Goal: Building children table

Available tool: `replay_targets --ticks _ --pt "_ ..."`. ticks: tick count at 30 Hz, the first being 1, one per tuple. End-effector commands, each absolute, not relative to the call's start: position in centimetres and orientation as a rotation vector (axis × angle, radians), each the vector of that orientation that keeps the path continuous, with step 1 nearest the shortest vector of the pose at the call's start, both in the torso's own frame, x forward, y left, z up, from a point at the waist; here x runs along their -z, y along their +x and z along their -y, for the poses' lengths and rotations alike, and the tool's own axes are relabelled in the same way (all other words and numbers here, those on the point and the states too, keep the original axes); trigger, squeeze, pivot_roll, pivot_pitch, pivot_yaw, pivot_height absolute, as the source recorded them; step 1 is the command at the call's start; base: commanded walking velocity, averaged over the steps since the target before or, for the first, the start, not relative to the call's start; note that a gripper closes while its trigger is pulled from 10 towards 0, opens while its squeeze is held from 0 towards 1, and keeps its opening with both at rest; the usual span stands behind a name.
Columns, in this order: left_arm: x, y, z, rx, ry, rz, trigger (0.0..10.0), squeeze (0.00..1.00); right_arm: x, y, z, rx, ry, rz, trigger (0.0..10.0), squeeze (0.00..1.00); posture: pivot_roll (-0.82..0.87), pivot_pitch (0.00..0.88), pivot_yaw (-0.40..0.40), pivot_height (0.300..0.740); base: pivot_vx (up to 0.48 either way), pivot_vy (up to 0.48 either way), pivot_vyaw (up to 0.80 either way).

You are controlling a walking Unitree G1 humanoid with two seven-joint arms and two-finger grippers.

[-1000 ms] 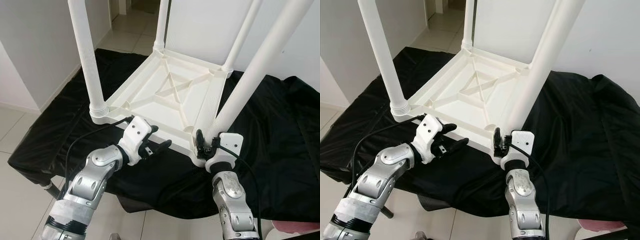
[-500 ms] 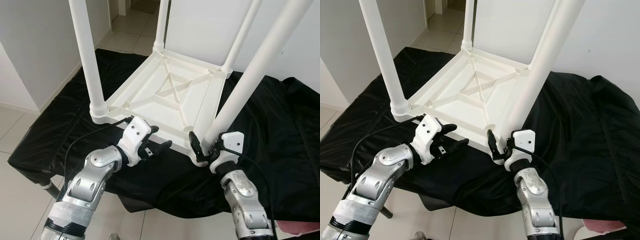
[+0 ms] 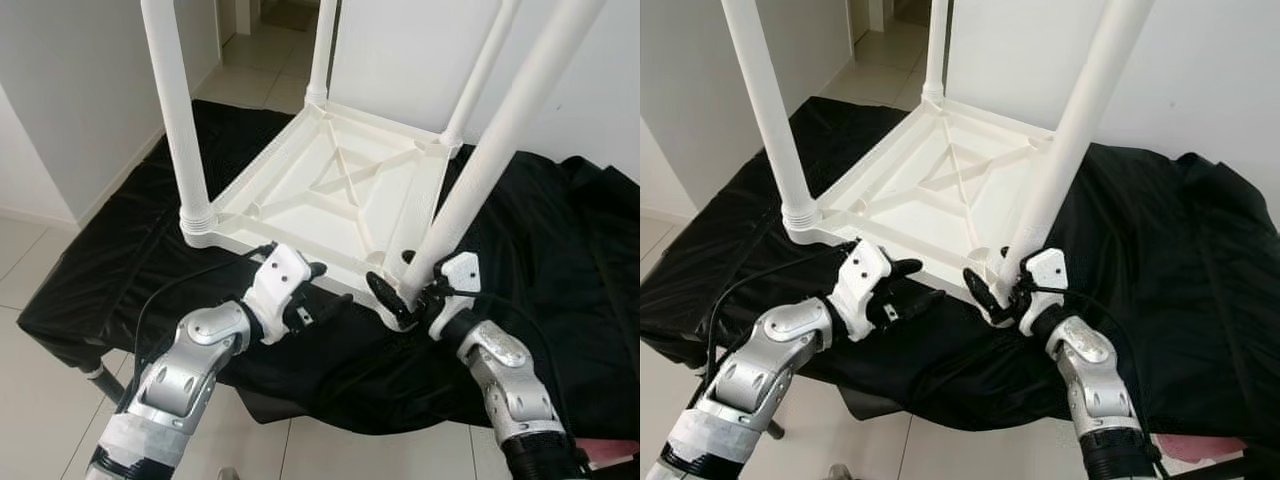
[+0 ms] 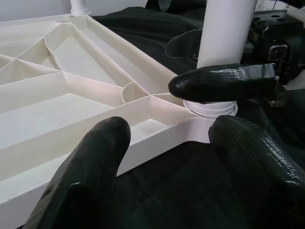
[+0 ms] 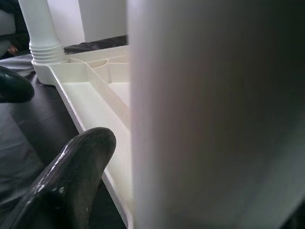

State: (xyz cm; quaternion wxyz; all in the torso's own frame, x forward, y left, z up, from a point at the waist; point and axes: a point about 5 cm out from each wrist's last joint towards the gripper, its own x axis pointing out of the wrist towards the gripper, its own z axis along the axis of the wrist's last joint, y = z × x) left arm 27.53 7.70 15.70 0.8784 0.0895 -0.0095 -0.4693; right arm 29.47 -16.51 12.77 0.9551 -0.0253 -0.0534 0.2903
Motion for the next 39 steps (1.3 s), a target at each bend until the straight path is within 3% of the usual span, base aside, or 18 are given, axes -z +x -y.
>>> replay_targets --ticks 1,2,4,5,16,17,25,31,39 --pt "-16.0 27.3 -7.1 1.014 0.189 0.025 10.0 0.0 -12.6 29.6 16.6 -0.601 -0.06 0.098 8.8 0.0 0.03 0.03 -0.067 0.74 0.0 0.0 0.0" --pt "-16.0 27.3 -7.0 1.017 0.189 0.027 10.0 0.0 -12.6 29.7 16.7 -0.607 -0.055 0.1 3.2 0.0 0.03 0.03 -0.068 0.74 0.0 0.0 0.0" --pt "-16.0 27.3 -7.0 1.017 0.189 0.027 10.0 0.0 -12.6 29.7 16.7 -0.607 -0.055 0.1 3.2 0.0 0.03 0.03 -0.068 0.74 0.0 0.0 0.0" --pt "-16.1 27.3 -6.9 1.018 0.189 0.029 10.0 0.0 -12.6 29.7 16.9 -0.612 -0.051 0.102 0.2 0.0 0.03 0.03 -0.068 0.74 0.0 0.0 0.0" --pt "-15.9 27.2 -6.8 1.014 0.184 0.022 10.0 0.0 -12.4 29.7 17.3 -0.624 -0.024 0.113 0.0 0.0 0.02 0.043 -0.075 0.74 0.0 0.0 0.0" --pt "-15.9 27.2 -6.8 1.011 0.185 0.023 10.0 0.0 -12.4 29.7 17.3 -0.617 -0.024 0.111 9.8 0.0 0.02 0.046 -0.077 0.74 0.0 0.0 0.0" --pt "-15.9 27.3 -6.8 1.007 0.183 0.022 10.0 0.0 -12.9 29.4 16.6 -0.541 0.045 0.126 10.0 0.0 0.01 0.049 -0.078 0.74 0.0 0.0 0.0" --pt "-15.9 27.4 -6.8 1.004 0.184 0.021 10.0 0.0 -13.1 28.5 14.6 -0.425 0.063 0.153 10.0 0.0 0.0 0.053 -0.078 0.74 0.0 0.0 0.0" --pt "-15.8 27.5 -6.8 1.004 0.182 0.021 10.0 0.0 -12.8 27.7 13.7 -0.161 0.108 0.168 10.0 0.0 0.0 0.054 -0.074 0.74 0.0 0.0 0.0"
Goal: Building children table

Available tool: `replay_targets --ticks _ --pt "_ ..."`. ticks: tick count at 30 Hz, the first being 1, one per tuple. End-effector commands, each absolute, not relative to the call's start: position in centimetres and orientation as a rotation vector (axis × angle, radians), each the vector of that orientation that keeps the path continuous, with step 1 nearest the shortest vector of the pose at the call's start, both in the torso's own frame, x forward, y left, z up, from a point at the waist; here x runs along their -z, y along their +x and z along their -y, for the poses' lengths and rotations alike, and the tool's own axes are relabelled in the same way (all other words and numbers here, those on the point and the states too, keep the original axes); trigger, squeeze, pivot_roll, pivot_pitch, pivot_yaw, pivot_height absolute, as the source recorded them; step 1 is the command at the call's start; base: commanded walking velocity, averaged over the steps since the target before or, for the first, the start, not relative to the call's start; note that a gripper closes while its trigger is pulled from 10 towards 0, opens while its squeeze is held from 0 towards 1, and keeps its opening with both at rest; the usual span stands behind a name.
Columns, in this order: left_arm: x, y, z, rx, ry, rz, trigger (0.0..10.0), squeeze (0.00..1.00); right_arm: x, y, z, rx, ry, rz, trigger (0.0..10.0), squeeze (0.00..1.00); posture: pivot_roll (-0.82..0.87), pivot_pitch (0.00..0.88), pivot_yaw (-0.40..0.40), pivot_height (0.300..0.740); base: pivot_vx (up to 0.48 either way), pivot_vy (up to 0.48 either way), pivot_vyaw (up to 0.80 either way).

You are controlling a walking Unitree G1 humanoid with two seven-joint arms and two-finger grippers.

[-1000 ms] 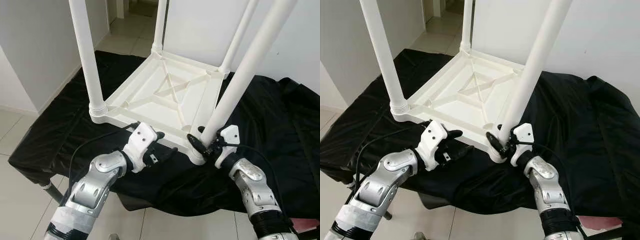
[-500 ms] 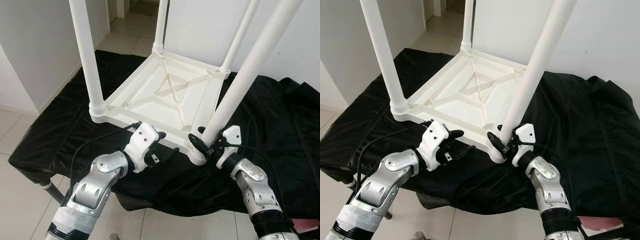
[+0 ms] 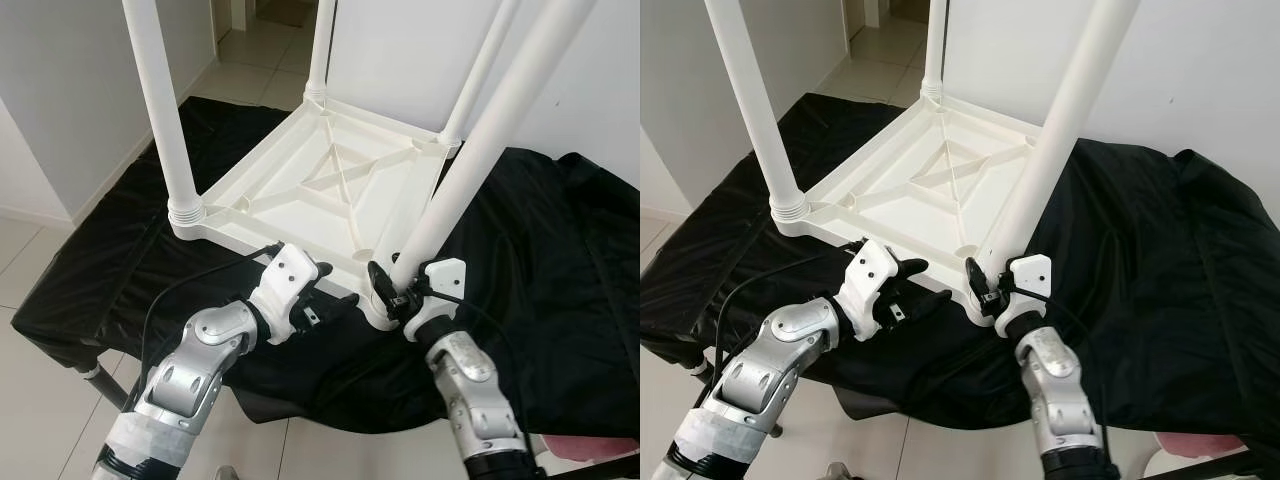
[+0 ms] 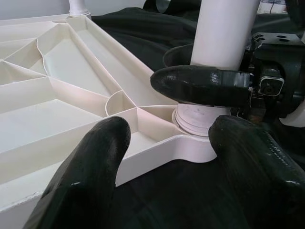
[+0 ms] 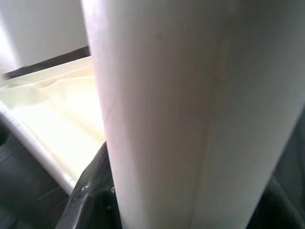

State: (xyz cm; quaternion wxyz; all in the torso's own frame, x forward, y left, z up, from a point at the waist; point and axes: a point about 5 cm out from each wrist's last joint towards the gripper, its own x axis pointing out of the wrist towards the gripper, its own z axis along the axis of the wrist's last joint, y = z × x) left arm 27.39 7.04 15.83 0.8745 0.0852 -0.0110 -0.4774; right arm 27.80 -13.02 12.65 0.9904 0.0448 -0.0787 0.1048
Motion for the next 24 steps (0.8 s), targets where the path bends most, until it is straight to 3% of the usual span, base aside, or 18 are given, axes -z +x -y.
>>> replay_targets --ticks 1,3,5,19,20,24 --pt "-15.9 27.5 -6.8 1.005 0.182 0.021 10.0 0.0 -12.7 27.5 13.9 -0.079 0.106 0.159 10.0 0.0 0.0 0.053 -0.076 0.74 0.0 0.0 0.0" --pt "-15.9 27.7 -6.8 1.001 0.185 0.023 10.0 0.0 -12.6 27.2 14.6 0.087 0.102 0.142 10.0 0.0 0.0 0.053 -0.075 0.74 0.0 0.0 0.0" --pt "-16.0 27.7 -6.8 0.999 0.185 0.024 10.0 0.0 -12.6 27.1 14.6 0.122 0.1 0.145 10.0 0.0 0.0 0.053 -0.075 0.74 0.0 0.0 0.0" --pt "-16.1 27.9 -6.9 0.991 0.19 0.028 10.0 0.0 -13.2 27.5 13.5 0.058 0.099 0.164 10.0 0.0 0.0 0.048 -0.076 0.74 0.0 0.0 0.0" --pt "-16.1 27.9 -6.9 0.989 0.189 0.028 10.0 0.0 -13.2 27.4 13.3 0.039 0.114 0.17 10.0 1.0 0.01 0.047 -0.078 0.74 0.0 0.0 0.0" --pt "-16.1 27.9 -6.9 0.987 0.188 0.027 10.0 0.0 -13.9 27.1 13.0 -0.008 0.144 0.211 10.0 1.0 0.01 0.045 -0.08 0.74 0.0 0.0 0.0"
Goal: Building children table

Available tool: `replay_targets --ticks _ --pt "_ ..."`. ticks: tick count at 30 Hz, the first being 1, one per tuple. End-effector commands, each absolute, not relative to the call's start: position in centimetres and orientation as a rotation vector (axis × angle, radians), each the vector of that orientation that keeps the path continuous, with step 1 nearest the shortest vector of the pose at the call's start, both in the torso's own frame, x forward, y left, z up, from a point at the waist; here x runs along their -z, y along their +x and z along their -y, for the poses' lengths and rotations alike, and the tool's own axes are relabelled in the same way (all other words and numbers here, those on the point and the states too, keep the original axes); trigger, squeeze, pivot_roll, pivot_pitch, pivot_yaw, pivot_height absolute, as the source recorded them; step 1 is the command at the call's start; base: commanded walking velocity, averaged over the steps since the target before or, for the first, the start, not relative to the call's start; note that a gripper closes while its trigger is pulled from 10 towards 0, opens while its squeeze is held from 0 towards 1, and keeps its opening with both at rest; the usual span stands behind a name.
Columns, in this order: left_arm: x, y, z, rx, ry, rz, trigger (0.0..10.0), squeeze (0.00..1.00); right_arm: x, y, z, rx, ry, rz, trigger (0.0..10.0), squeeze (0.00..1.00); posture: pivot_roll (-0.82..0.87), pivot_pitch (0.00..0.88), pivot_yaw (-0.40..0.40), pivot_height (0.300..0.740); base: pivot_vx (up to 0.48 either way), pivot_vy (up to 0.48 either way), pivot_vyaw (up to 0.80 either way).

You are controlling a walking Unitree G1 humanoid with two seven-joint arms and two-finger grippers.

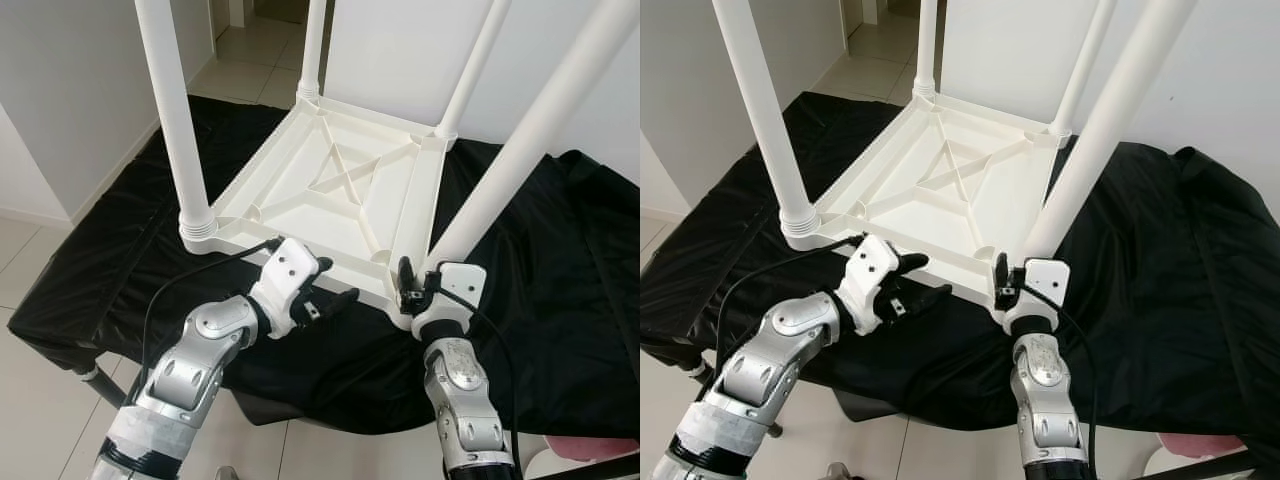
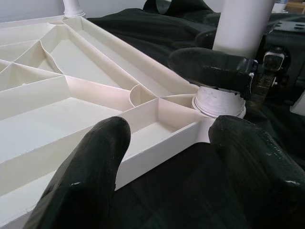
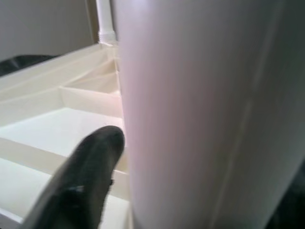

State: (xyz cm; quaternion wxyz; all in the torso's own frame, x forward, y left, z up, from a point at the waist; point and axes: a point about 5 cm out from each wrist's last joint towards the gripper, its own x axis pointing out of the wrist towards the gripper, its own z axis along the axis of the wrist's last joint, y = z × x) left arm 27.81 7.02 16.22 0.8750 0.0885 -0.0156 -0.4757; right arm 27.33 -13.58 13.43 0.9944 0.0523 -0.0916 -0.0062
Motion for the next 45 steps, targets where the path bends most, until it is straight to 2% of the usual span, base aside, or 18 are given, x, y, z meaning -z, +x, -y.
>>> replay_targets --ticks 1,7,10,11,13,14,19,24,33,40,41,42,43,45 --pt "-16.1 27.9 -6.9 0.987 0.188 0.027 10.0 0.0 -13.9 27.1 13.0 -0.008 0.144 0.211 10.0 1.0 0.01 0.045 -0.08 0.74 0.0 0.0 0.0" --pt "-16.0 27.9 -6.9 0.988 0.19 0.026 10.0 0.0 -14.1 26.9 13.3 -0.075 0.16 0.225 10.0 1.0 0.01 0.044 -0.08 0.74 0.0 0.0 0.0" --pt "-16.0 27.8 -6.9 0.993 0.194 0.026 10.0 0.0 -14.0 26.5 13.9 -0.172 0.17 0.218 10.0 1.0 0.01 0.04 -0.082 0.74 0.0 0.0 0.0" --pt "-16.0 27.8 -6.9 0.993 0.196 0.027 10.0 0.0 -13.9 26.4 14.2 -0.208 0.167 0.21 10.0 0.85 0.01 0.039 -0.082 0.74 0.0 0.0 0.0" --pt "-16.0 27.9 -6.9 0.992 0.197 0.026 10.0 0.0 -13.8 26.2 14.5 -0.24 0.165 0.203 10.0 0.85 0.01 0.037 -0.084 0.74 0.0 0.0 0.0" --pt "-16.0 27.9 -6.9 0.992 0.197 0.027 10.0 0.0 -13.8 26.2 14.7 -0.271 0.152 0.2 10.0 0.0 0.01 0.032 -0.083 0.74 0.0 0.0 0.0" --pt "-16.0 27.9 -6.9 0.993 0.198 0.027 10.0 0.0 -13.4 26.5 15.8 -0.358 0.105 0.17 10.0 0.0 0.01 0.025 -0.085 0.74 0.0 0.0 0.0" --pt "-16.0 28.0 -6.8 0.992 0.199 0.03 10.0 0.0 -13.0 28.0 17.9 -0.471 0.024 0.118 10.0 0.0 0.01 0.011 -0.091 0.74 0.0 0.0 0.0" --pt "-16.0 28.0 -6.8 0.99 0.204 0.031 10.0 0.0 -12.5 29.7 17.6 -0.589 -0.006 0.072 10.0 0.0 0.02 0.003 -0.094 0.74 0.0 0.0 0.0" --pt "-16.0 28.1 -6.9 0.985 0.212 0.035 10.0 0.0 -11.9 30.5 17.6 -0.594 -0.035 0.05 10.0 0.0 0.03 0.0 -0.097 0.74 0.0 0.0 0.0" --pt "-16.0 28.1 -6.8 0.984 0.213 0.035 10.0 0.0 -11.7 30.5 17.6 -0.598 -0.034 0.054 0.5 0.0 0.04 0.0 -0.09 0.74 0.0 0.0 0.0" --pt "-16.0 28.1 -6.8 0.984 0.213 0.035 10.0 0.0 -11.7 30.5 17.6 -0.598 -0.034 0.054 0.5 0.0 0.04 0.0 -0.09 0.74 0.0 0.0 0.0" --pt "-16.0 28.1 -6.8 0.984 0.217 0.036 10.0 0.0 -11.7 30.5 17.5 -0.601 -0.031 0.057 0.0 0.0 0.05 0.0 -0.087 0.74 0.0 0.0 0.0" --pt "-16.0 28.1 -6.8 0.984 0.217 0.036 10.0 0.0 -11.7 30.5 17.5 -0.601 -0.031 0.057 0.0 0.0 0.05 0.0 -0.087 0.74 0.0 0.0 0.0"
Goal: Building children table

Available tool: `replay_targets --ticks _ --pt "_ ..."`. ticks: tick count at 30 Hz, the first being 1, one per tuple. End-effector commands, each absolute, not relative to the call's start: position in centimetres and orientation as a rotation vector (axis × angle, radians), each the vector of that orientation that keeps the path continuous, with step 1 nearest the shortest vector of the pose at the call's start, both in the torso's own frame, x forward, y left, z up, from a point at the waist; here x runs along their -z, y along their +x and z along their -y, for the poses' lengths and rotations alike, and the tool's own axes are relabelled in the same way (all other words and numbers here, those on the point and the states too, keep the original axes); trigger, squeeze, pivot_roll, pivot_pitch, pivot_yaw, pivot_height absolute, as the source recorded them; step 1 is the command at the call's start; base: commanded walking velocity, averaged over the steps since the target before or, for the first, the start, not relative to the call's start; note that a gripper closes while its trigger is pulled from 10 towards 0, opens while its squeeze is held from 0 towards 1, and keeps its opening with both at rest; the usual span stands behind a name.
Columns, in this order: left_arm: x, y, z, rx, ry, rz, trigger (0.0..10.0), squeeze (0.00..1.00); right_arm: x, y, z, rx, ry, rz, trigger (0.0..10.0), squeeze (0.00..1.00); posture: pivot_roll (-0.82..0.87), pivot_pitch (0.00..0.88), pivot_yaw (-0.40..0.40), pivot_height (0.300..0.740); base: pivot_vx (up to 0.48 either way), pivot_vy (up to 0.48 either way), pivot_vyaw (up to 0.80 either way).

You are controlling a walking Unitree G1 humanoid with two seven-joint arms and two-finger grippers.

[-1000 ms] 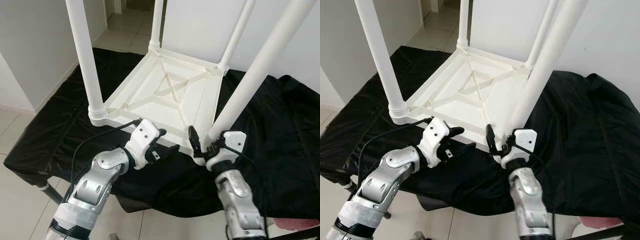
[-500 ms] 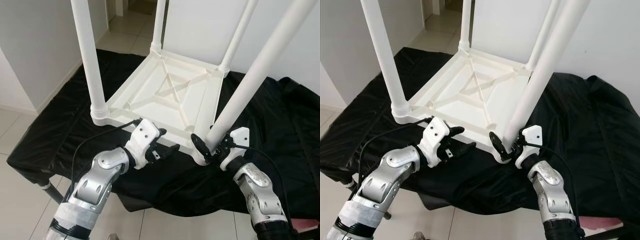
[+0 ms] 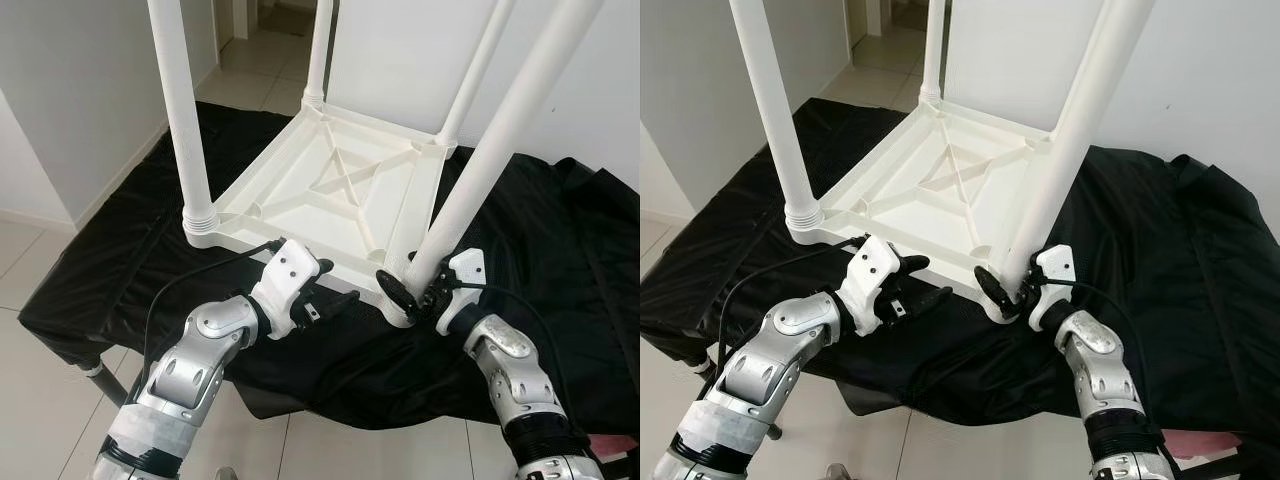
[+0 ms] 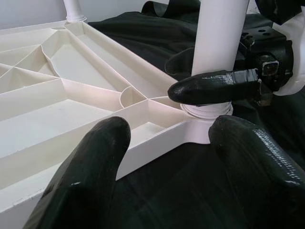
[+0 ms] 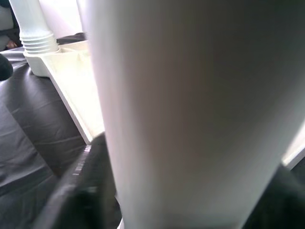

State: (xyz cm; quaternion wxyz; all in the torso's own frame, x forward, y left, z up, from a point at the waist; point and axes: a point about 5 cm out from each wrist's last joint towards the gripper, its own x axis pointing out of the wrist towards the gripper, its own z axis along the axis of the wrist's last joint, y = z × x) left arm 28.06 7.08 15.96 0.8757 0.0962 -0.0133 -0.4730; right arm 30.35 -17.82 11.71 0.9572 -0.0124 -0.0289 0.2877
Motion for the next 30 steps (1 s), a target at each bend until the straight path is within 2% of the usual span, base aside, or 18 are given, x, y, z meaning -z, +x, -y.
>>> replay_targets --ticks 1,9,10,11,15,19,24,30 --pt "-15.9 28.1 -6.7 0.984 0.225 0.037 10.0 0.0 -11.6 30.5 17.6 -0.591 -0.032 0.064 0.0 0.0 0.05 0.0 -0.092 0.74 0.0 0.0 0.0" --pt "-15.9 28.2 -6.8 0.983 0.239 0.039 10.0 0.0 -11.1 30.4 17.7 -0.576 -0.019 0.062 0.0 0.0 0.05 0.0 -0.092 0.74 0.0 0.0 0.0" --pt "-15.8 28.2 -6.8 0.983 0.242 0.04 10.0 0.0 -11.0 30.4 17.8 -0.557 -0.024 0.06 3.7 0.0 0.05 0.0 -0.09 0.74 0.0 0.0 0.0" --pt "-15.8 28.2 -6.8 0.984 0.243 0.039 10.0 0.0 -11.0 30.5 17.9 -0.539 -0.02 0.06 10.0 0.0 0.05 0.0 -0.09 0.74 0.0 0.0 0.0" --pt "-15.8 28.3 -6.8 0.984 0.245 0.038 10.0 0.0 -11.0 30.7 18.1 -0.517 -0.018 0.064 10.0 0.0 0.04 0.0 -0.088 0.74 0.0 0.0 0.0" --pt "-15.8 28.3 -6.8 0.987 0.251 0.042 10.0 0.0 -11.6 31.1 18.8 -0.32 0.023 0.079 10.0 0.0 0.05 0.0 -0.09 0.74 0.0 0.0 0.0" --pt "-15.8 28.3 -6.9 0.984 0.253 0.043 10.0 0.0 -11.6 30.6 18.7 -0.174 0.041 0.089 10.0 0.0 0.05 0.0 -0.094 0.74 0.0 0.0 0.0" --pt "-15.7 28.3 -6.6 0.983 0.248 0.046 10.0 0.0 -11.3 29.1 17.2 0.171 0.033 0.089 10.0 0.0 0.04 0.0 -0.102 0.74 0.0 0.0 0.0"
